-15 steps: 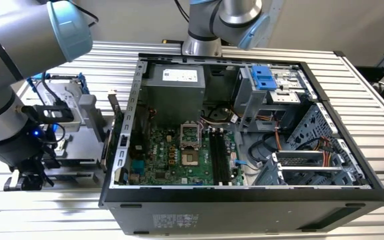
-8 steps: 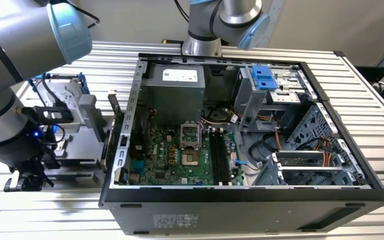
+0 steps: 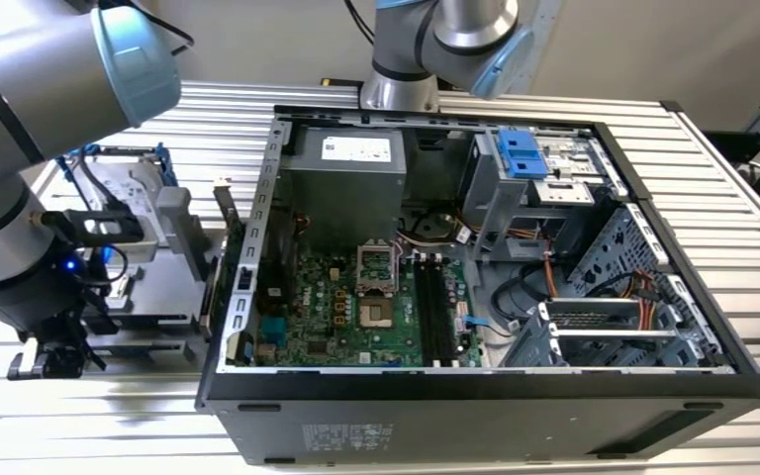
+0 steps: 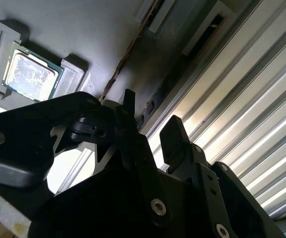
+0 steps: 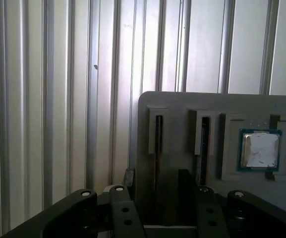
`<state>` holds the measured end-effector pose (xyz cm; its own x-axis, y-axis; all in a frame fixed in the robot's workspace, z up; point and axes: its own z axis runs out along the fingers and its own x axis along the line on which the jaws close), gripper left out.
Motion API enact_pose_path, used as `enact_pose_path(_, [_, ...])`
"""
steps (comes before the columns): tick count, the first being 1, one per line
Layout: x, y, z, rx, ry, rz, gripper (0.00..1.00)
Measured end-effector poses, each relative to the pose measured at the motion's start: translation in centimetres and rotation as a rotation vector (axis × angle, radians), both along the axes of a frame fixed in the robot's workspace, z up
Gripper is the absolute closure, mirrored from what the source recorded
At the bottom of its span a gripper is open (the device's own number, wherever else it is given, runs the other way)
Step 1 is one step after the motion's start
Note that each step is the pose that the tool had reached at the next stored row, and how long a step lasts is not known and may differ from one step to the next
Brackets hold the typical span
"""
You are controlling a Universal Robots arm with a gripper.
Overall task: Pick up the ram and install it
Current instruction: 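Pick up the ram and move it above insertion slot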
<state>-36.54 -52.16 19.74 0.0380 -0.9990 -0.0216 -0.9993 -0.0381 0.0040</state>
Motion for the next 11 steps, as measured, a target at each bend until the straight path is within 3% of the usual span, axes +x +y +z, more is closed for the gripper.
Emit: enact_pose_path(11, [-0.02, 0.00, 0.00, 0.0000, 0.0000, 0.001, 0.00])
